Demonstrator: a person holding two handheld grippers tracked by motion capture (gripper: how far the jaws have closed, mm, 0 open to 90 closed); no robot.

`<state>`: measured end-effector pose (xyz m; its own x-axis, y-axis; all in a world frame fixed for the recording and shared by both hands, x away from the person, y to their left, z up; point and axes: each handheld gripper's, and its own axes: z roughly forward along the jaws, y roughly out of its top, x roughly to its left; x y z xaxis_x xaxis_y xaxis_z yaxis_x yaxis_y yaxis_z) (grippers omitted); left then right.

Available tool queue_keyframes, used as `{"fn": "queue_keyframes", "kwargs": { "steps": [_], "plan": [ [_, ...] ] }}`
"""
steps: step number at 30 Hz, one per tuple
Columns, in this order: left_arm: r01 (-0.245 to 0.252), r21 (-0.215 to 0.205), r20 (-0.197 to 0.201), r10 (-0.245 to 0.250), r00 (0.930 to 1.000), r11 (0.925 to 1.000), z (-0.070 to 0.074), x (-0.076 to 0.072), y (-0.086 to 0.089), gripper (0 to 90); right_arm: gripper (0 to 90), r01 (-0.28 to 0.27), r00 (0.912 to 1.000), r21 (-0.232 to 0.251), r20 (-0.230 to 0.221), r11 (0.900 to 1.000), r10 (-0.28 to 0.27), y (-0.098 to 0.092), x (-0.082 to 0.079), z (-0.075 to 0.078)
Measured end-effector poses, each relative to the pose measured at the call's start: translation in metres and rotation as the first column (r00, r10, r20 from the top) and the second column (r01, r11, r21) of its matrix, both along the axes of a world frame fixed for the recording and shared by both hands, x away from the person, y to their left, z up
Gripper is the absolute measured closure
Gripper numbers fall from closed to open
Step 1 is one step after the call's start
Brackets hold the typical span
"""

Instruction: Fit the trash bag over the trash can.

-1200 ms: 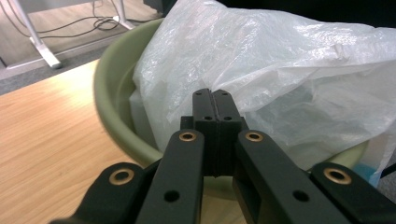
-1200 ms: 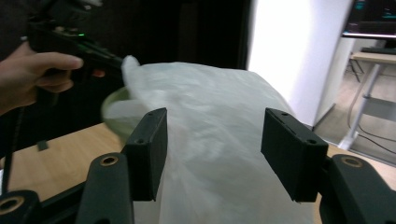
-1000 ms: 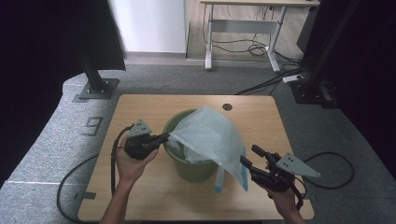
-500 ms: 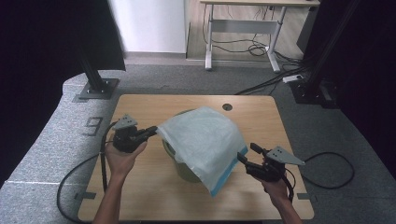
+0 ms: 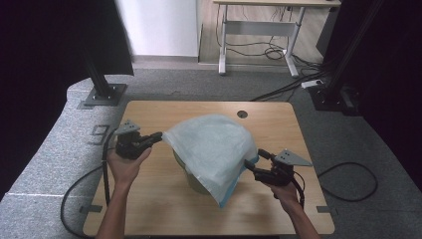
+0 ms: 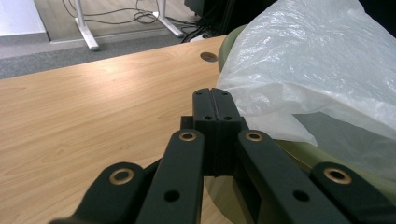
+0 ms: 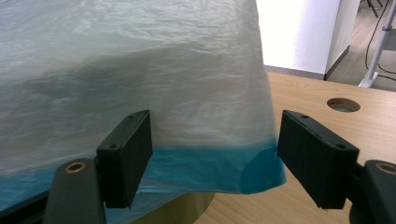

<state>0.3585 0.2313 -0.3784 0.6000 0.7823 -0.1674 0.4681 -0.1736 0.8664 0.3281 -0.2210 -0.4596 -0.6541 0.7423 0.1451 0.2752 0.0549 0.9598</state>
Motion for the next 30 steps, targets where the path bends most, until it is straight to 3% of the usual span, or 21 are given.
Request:
{"fn": "queue_keyframes", "kwargs": {
  "steps": [3,6,13,16,19,23,27,30],
  "plan": [
    [0.001,-0.002,0.000,-0.001,1.0000,1.0000,-0.001,0.001,0.000,90.0,27.1,-0.021,0.9998,0.029,0.002,0.999,0.021,-0.003,0.005,-0.002],
    [0.000,-0.003,-0.001,0.000,1.0000,1.0000,-0.002,0.001,0.000,90.0,34.2,-0.049,0.9985,0.046,0.024,0.998,0.048,-0.003,0.006,-0.003],
    [0.006,-0.009,0.004,-0.006,1.0000,0.9999,-0.001,0.000,-0.001,90.0,73.4,-0.072,0.9966,0.042,0.043,0.996,0.070,0.001,0.008,-0.004],
    [0.011,-0.008,0.012,-0.011,0.9999,0.9999,0.001,-0.002,-0.002,90.0,84.0,-0.072,0.9967,0.050,0.040,0.996,0.070,0.001,0.007,-0.002],
    [0.016,-0.009,0.013,-0.015,0.9998,0.9998,0.001,-0.002,-0.003,90.0,88.4,-0.073,0.9965,0.048,0.044,0.996,0.071,0.000,0.007,-0.001],
    [0.011,-0.007,0.011,-0.011,0.9999,0.9999,0.001,-0.002,-0.003,90.0,85.2,-0.056,0.9972,0.027,0.051,0.998,0.054,-0.001,0.004,0.001],
    [-0.002,-0.012,0.008,0.002,1.0000,0.9999,0.000,0.000,0.000,90.0,63.6,-0.026,0.9985,0.010,0.049,1.000,0.025,-0.005,0.000,-0.001],
    [-0.012,-0.017,0.004,0.012,0.9999,0.9998,0.000,0.002,0.003,90.0,50.8,-0.017,0.9994,0.022,0.030,1.000,0.016,-0.011,0.002,-0.005]
  ]
}}
